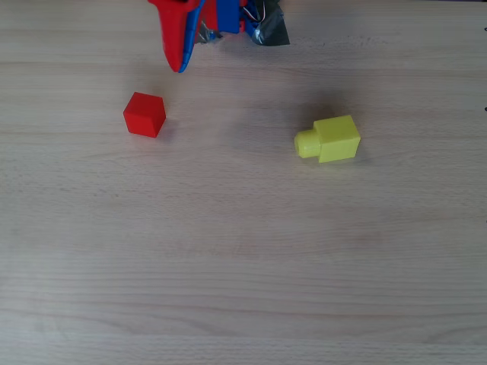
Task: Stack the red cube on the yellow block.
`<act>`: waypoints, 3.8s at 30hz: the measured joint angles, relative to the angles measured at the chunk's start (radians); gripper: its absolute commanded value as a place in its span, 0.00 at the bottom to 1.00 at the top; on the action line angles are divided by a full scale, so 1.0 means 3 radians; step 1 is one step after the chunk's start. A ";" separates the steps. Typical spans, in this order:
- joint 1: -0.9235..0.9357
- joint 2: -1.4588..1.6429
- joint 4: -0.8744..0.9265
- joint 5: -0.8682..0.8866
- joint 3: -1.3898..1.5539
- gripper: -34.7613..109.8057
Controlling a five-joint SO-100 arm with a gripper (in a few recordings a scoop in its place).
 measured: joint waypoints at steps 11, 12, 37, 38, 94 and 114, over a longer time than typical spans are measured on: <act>0.0465 -0.0736 0.0123 -0.0833 -0.0148 0.39; 0.0476 -0.0741 0.0123 -0.0833 -0.0148 0.41; 0.0685 -0.1396 -0.0501 -0.1023 -0.0010 0.45; 0.0711 -0.1406 -0.0547 -0.1028 0.0031 0.45; -0.2603 -0.1866 -0.0660 0.0010 -0.0695 0.40; -0.2117 -0.1069 -0.0332 -0.0256 -0.0680 0.39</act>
